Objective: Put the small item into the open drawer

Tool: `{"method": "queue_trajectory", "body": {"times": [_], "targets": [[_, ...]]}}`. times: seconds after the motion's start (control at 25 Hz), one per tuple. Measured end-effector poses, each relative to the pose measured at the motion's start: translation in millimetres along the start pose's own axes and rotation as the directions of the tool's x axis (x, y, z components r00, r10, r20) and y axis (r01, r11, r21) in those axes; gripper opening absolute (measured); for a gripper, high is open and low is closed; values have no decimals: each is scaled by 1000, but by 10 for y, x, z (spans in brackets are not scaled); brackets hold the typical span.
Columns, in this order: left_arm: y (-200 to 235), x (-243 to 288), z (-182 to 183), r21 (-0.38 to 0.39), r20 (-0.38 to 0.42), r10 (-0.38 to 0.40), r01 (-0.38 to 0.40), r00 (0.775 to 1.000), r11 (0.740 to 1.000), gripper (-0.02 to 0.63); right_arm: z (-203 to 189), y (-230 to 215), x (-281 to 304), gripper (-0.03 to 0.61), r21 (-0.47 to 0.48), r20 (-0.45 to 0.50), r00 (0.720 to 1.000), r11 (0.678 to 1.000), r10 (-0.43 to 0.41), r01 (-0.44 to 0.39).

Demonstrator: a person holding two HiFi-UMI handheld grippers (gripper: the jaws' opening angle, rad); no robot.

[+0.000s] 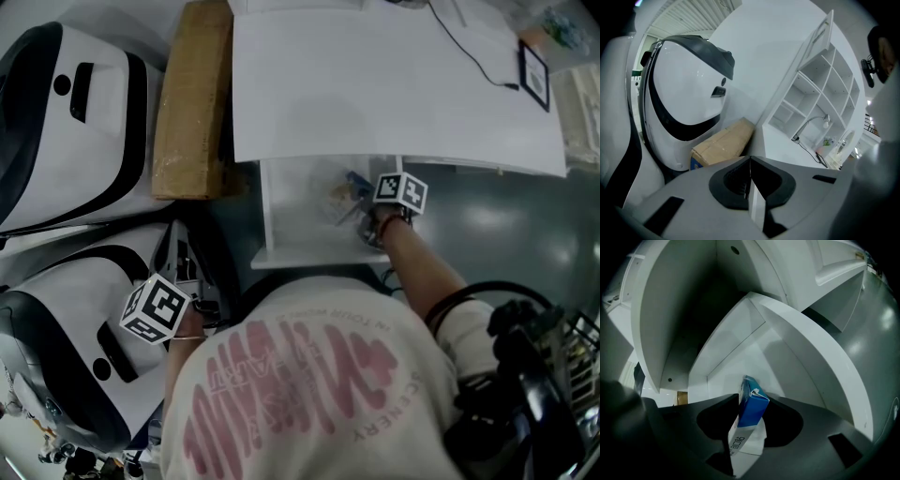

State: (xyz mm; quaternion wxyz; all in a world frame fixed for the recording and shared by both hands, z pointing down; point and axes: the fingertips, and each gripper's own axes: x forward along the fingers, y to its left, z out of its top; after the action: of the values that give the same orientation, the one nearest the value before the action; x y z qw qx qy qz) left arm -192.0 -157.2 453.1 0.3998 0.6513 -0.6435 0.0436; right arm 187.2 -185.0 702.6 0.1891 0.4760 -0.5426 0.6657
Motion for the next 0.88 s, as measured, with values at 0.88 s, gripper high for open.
{"method": "queue_trajectory", "body": {"times": [0.88], "targets": [[-96, 105, -9, 13, -11, -11, 11, 1000, 1000, 31, 0, -148, 41, 215, 19, -18, 999, 999, -42, 42]]}}
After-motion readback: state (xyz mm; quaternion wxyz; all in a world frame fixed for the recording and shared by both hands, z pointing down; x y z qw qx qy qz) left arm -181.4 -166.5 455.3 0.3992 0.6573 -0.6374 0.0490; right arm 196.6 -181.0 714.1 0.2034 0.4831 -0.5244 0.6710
